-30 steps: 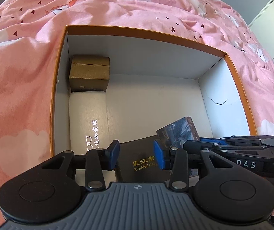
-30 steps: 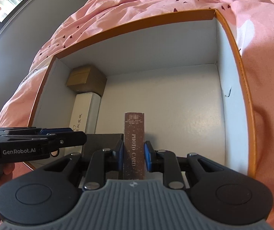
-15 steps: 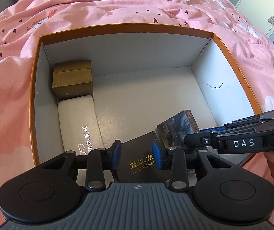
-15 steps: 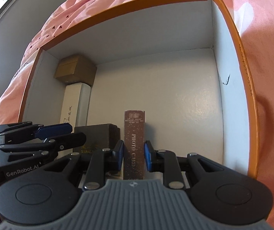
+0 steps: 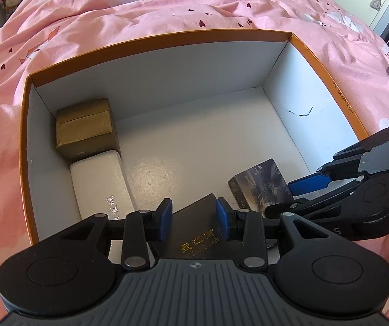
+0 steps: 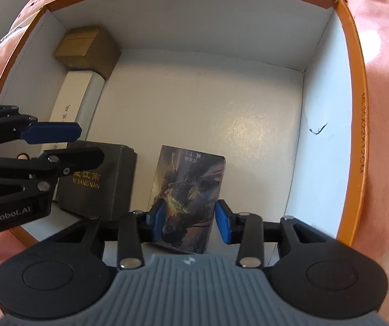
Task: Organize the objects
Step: 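Lower and release the black box with the left tool while the right tool sets the photo card down, then withdraw both tools from the box toward the items beside it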
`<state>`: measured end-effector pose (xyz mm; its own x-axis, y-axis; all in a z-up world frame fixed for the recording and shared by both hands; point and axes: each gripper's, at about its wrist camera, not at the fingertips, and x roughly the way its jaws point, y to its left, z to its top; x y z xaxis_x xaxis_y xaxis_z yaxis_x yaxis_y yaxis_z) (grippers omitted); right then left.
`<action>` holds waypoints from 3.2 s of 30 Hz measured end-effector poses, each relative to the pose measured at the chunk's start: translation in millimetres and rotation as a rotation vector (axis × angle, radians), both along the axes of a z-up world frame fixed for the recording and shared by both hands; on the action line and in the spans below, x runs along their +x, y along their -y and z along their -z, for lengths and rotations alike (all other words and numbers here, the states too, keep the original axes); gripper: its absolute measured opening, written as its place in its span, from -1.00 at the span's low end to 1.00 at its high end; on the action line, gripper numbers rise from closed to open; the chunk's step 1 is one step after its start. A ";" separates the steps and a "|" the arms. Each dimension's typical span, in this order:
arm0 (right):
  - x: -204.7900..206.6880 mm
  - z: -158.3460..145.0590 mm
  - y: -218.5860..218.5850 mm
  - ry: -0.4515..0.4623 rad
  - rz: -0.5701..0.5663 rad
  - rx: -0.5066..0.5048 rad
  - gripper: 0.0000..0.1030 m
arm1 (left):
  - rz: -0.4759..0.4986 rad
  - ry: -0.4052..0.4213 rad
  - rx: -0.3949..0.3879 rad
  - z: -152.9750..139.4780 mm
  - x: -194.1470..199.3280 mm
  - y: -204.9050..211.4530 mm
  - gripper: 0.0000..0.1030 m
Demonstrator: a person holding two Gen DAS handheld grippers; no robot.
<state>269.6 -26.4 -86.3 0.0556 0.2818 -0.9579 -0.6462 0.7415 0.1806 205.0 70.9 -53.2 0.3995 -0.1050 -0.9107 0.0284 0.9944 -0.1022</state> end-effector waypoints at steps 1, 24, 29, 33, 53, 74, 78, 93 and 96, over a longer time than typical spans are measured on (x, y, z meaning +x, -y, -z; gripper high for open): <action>0.4 0.1 -0.1 -0.004 -0.008 -0.003 -0.18 | -0.006 -0.002 -0.003 0.0 0.3 -1.4 -0.20; -4.8 -1.6 -15.6 -0.026 -0.147 0.037 -0.69 | -0.019 -0.021 0.008 12.6 -1.3 -5.0 -0.30; -6.7 -2.7 -18.4 -0.024 -0.153 0.027 -0.60 | -0.017 0.002 0.050 13.0 -4.6 1.9 -0.30; -11.6 -9.2 -18.7 0.001 -0.145 0.023 -0.60 | -0.048 0.038 0.037 6.0 -11.3 3.8 -0.30; -110.0 -113.1 54.9 0.446 -0.065 0.279 0.04 | -0.036 0.340 0.037 -70.5 -102.4 23.7 -0.04; -199.2 -84.5 69.7 0.394 -0.127 0.218 0.38 | 0.110 0.160 -0.118 -47.4 -180.0 24.3 0.13; -208.7 -84.6 73.3 0.374 -0.143 0.214 0.29 | 0.146 0.107 -0.132 -44.1 -190.9 25.8 0.13; -229.4 -86.8 77.4 0.222 -0.231 0.233 0.21 | 0.264 0.037 -0.148 -40.9 -211.3 28.8 0.28; -230.2 -86.3 76.9 0.208 -0.242 0.232 0.13 | 0.275 0.024 -0.150 -37.0 -211.4 31.4 0.28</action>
